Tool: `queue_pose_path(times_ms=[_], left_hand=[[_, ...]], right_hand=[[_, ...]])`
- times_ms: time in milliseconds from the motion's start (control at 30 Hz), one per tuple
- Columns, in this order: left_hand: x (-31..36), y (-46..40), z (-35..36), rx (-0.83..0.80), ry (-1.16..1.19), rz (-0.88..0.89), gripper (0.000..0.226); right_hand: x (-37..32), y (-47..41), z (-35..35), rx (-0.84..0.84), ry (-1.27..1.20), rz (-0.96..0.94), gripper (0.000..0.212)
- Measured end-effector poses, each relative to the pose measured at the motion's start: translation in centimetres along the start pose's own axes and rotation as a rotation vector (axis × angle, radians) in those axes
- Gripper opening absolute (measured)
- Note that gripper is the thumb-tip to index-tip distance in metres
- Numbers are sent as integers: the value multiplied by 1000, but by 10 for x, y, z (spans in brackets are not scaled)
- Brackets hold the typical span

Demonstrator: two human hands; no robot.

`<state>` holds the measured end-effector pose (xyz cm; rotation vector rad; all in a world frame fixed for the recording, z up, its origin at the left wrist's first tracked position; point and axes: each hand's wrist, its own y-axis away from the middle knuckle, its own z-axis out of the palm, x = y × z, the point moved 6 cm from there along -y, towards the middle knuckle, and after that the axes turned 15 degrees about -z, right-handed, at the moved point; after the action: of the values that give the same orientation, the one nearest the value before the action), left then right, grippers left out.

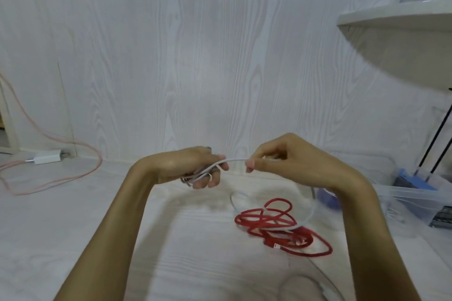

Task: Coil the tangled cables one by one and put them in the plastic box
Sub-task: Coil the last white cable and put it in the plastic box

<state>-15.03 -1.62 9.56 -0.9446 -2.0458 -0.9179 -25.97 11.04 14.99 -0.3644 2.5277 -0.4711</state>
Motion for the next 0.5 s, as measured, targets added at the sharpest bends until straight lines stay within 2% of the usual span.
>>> queue_pose_path(times_ms=[100,200,300,400,433,500], left_hand=[[6,5,18,-314,187,66,46],[13,13,33,-539,228,96,44],[27,26,47,-766,289,197,32],[56,37,54,-931,533,389,27],[68,39,53,-933,676,440,27],[85,38,41,-798,958,526,31]], right_hand=[[9,5,-19,255,47,-17,28],[15,6,-25,450,129,-70,44],[20,1,-17,550,240,-51,65],[22,-5,-3,605,403,-2,85],[22,-7,1,642,451,18,83],[26,-13,11,674,526,96,50]])
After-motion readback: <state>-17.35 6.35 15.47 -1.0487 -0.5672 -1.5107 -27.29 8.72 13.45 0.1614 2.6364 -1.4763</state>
